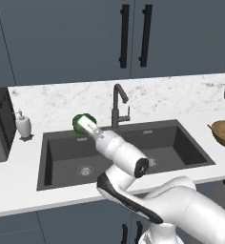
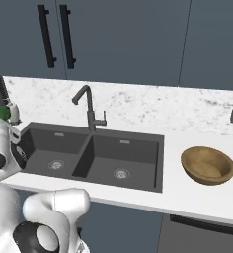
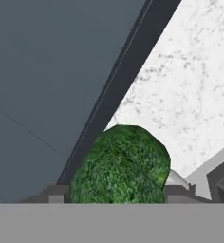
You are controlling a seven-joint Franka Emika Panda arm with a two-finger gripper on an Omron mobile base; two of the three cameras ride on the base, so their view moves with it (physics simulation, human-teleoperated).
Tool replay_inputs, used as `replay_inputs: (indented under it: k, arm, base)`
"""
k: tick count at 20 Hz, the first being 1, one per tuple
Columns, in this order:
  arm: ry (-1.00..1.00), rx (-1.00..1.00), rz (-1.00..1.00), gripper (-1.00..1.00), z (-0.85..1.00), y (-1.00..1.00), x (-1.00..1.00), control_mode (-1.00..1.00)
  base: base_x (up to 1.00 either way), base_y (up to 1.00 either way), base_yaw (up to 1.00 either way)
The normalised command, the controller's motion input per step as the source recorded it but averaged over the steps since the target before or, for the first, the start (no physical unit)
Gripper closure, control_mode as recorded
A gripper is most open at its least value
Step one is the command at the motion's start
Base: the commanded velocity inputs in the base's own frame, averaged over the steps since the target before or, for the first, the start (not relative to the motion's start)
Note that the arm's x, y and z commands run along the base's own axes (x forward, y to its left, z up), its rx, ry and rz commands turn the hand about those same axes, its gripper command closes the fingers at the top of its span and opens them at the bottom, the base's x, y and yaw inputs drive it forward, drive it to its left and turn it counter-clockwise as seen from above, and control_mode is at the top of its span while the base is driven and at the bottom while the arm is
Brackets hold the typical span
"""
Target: Pick the broccoli from the sink and place it in the bowl. Then pick the bowl and place it in the microwave. Then close the microwave door and press the start button.
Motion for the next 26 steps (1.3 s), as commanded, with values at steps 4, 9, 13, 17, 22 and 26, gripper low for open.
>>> replay_inputs:
  k: [4, 9, 13, 17, 22, 26]
  arm:
    - [0.4, 0.0, 0.0, 1.0, 1.0, -0.49, -0.41, -1.0]
    - [0.38, -0.01, 0.0, 1.0, 0.57, -0.66, -0.6, -1.0]
    - [0.33, -0.1, -0.02, 1.0, 0.08, -0.72, -0.58, -1.0]
    - [0.1, -0.19, 0.0, 1.0, -0.01, -0.91, -0.51, -1.0]
    - [0.06, -0.2, -0.02, 1.0, 0.0, -0.98, -0.38, -1.0]
    - [0.1, -0.21, -0.1, 1.0, 0.0, -0.9, -0.18, -1.0]
  base:
    - [0.0, 0.0, 0.0]
    - [0.0, 0.0, 0.0]
    - [0.0, 0.0, 0.0]
    - [0.0, 0.0, 0.0]
    - [0.0, 0.0, 0.0]
    - [0.0, 0.0, 0.0]
